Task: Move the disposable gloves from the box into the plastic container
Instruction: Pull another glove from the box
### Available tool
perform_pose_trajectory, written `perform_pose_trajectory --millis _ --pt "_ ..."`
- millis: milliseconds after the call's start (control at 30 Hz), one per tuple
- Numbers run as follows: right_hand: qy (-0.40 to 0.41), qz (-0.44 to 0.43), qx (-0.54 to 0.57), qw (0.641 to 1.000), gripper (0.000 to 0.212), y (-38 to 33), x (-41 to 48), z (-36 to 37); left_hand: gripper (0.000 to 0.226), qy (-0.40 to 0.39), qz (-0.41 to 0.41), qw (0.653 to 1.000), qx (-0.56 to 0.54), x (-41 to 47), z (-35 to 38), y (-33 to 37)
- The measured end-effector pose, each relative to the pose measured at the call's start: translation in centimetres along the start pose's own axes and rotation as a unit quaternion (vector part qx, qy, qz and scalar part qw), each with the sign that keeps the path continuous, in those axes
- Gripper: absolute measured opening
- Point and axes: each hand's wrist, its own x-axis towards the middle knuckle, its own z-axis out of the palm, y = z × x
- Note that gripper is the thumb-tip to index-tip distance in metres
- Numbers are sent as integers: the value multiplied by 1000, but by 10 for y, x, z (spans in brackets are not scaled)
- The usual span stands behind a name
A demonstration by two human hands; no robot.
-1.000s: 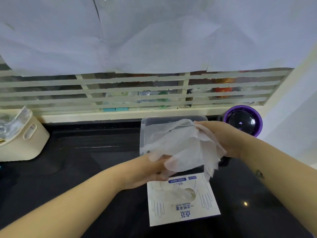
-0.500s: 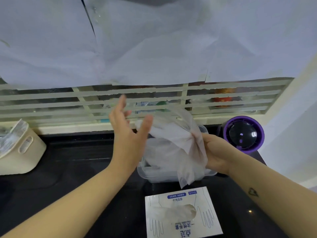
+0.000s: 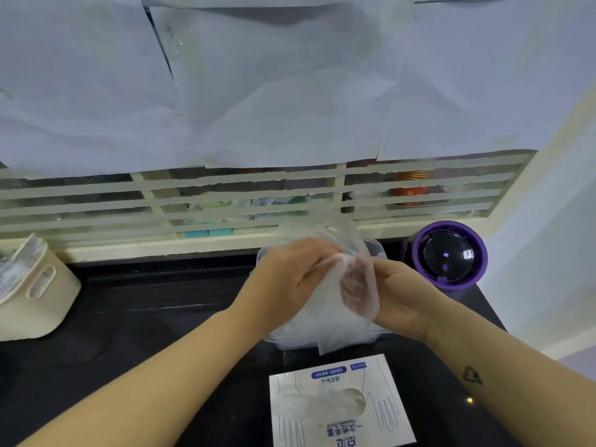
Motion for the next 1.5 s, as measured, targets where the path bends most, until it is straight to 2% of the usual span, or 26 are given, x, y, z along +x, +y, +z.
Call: perform_pose_trajectory --millis 67,133,200,300,367,433,467,500,533,600,733,833,900,933,1000,1033,1100,1200,1233,1267,1300,1333,1367,1400,1433,1500 --pt "18 -13 3 1000 41 -8 0 -6 23 36 -88 995 -14 -1 -13 7" --pt "23 -23 12 999 52 -18 0 -12 19 71 -179 978 -76 0 -27 6" --pt "34 -41 -4 999 54 -29 1 -17 32 113 -244 949 -168 1 -42 1" --pt "43 -75 -50 995 43 -47 2 -19 54 141 -300 890 -315 3 -58 -10" --pt "41 -116 -91 988 33 -58 1 -12 47 93 -308 874 -365 4 -64 -16" --pt "52 -181 -180 966 26 -64 -2 0 36 -41 -320 848 -421 3 -67 -20" --pt "69 -221 -254 939 25 -64 -6 9 48 -122 -337 823 -440 3 -66 -21" --pt "84 -266 -342 897 25 -63 -12 18 67 -189 -355 801 -443 2 -64 -22" --pt "81 -309 -433 843 25 -60 -17 27 84 -234 -364 784 -446 1 -60 -22" --pt "13 -347 -570 745 25 -50 -26 41 104 -267 -357 747 -494 -2 -50 -21" --pt "-86 -364 -717 588 35 -28 -21 37 94 -259 -323 684 -600 -5 -39 -19" --pt "-108 -394 -758 509 40 -18 -15 28 91 -196 -388 668 -605 -9 -32 -22" --pt "-103 -405 -772 480 39 -13 -11 25 90 -176 -416 668 -592 -13 -28 -21" --pt "-102 -409 -770 478 38 -12 -10 25 87 -168 -426 666 -589 -14 -26 -19" --pt "-101 -411 -756 499 37 -11 -9 24 75 -137 -452 677 -564 -13 -22 -13" --pt "-103 -403 -745 521 35 -11 -10 25 65 -118 -461 686 -550 -11 -19 -11" --pt "-89 -400 -689 597 26 -8 -11 23 49 -96 -452 703 -540 -8 -14 -8" --pt "66 -447 -496 741 12 -3 -5 15 43 -64 -440 680 -583 -3 -13 -4" --pt "105 -411 -420 802 23 -2 -2 13 44 -51 -441 673 -592 -2 -15 -3" --pt "107 -335 -343 871 41 -2 1 10 44 -42 -440 668 -599 -1 -16 -4" --pt "74 -242 -261 932 60 -1 4 6 42 -40 -437 659 -611 -1 -16 -4" --pt "25 -150 -186 971 69 1 6 2 39 -39 -435 648 -624 1 -16 -4" --pt "-18 -83 -135 987 70 3 6 3 38 -35 -436 637 -634 1 -16 -6" --pt "-52 -56 -100 992 63 5 7 4 38 -32 -434 627 -646 2 -16 -7" --pt "-61 -66 -79 993 55 5 9 8 38 -30 -431 618 -657 2 -16 -10" --pt "-6 -141 -37 989 58 3 14 15 36 -28 -424 600 -678 2 -19 -10"
